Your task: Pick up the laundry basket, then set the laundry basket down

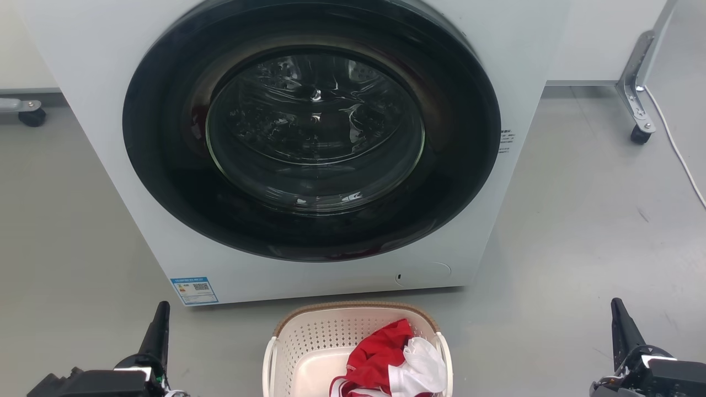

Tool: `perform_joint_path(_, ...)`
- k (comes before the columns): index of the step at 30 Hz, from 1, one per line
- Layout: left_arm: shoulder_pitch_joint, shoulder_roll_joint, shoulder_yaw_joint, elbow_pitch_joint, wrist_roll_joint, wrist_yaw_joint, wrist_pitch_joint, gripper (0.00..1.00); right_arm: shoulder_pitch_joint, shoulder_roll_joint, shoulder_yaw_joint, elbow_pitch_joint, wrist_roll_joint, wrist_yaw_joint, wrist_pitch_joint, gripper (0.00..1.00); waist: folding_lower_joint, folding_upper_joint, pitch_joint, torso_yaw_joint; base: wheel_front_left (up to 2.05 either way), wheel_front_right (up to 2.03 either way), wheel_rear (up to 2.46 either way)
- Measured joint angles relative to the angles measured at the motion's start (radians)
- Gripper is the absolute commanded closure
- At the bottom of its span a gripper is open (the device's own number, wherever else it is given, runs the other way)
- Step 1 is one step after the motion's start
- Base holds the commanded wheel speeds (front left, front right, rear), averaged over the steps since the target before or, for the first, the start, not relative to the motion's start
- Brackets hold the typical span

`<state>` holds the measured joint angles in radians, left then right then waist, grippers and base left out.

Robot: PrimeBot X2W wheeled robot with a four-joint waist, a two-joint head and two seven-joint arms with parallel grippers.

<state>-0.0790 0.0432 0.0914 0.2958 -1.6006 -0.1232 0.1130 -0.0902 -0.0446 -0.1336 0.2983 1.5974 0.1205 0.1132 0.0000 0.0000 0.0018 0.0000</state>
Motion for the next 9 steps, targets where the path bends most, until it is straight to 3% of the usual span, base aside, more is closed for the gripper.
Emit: perform_joint_path(9,0.000,0.000,0.000,0.000,0.000,0.000,0.000,1.00,0.000,0.000,0.000,0.000,0.000,0.000,0.000,1.00,0.0000,0.0000,0.000,0.000,0.00,0.00,0.00)
